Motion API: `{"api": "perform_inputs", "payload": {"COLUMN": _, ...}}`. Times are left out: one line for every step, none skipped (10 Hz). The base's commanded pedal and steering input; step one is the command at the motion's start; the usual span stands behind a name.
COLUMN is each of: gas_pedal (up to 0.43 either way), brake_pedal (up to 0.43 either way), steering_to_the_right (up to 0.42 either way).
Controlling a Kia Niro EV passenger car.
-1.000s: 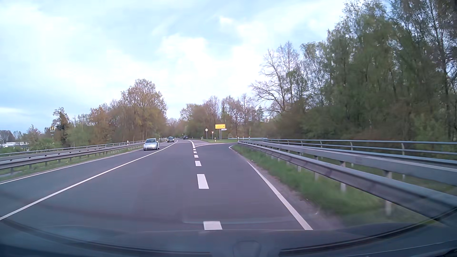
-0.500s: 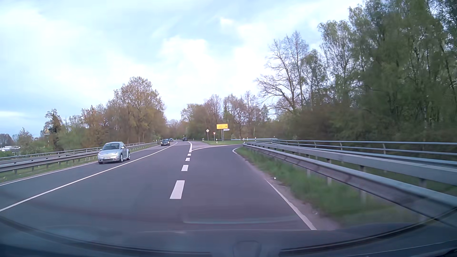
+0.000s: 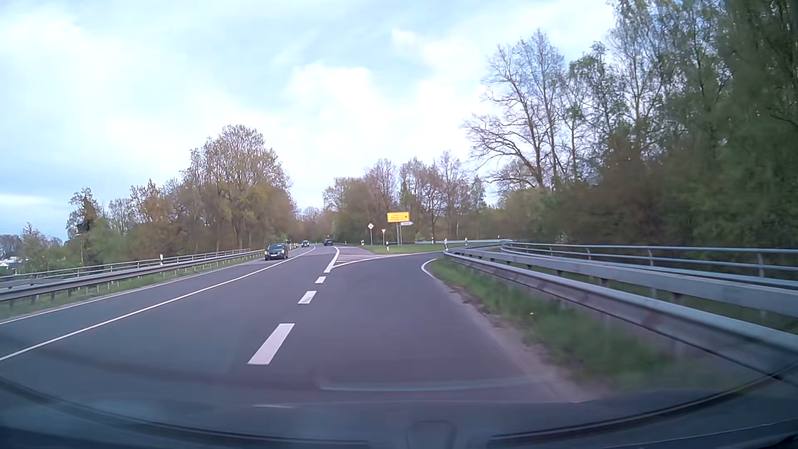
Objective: Follow the waypoints while adhering to traffic rules and regulations
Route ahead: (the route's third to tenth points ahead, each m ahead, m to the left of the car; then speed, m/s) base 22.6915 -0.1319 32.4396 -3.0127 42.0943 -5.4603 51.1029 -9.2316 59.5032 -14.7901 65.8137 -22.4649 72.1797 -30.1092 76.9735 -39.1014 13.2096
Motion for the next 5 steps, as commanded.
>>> {"api": "perform_inputs", "payload": {"gas_pedal": 0.008, "brake_pedal": 0.0, "steering_to_the_right": -0.024}}
{"api": "perform_inputs", "payload": {"gas_pedal": 0.008, "brake_pedal": 0.0, "steering_to_the_right": -0.022}}
{"api": "perform_inputs", "payload": {"gas_pedal": 0.008, "brake_pedal": 0.0, "steering_to_the_right": -0.019}}
{"api": "perform_inputs", "payload": {"gas_pedal": 0.0, "brake_pedal": 0.0, "steering_to_the_right": -0.016}}
{"api": "perform_inputs", "payload": {"gas_pedal": 0.0, "brake_pedal": 0.0, "steering_to_the_right": -0.014}}
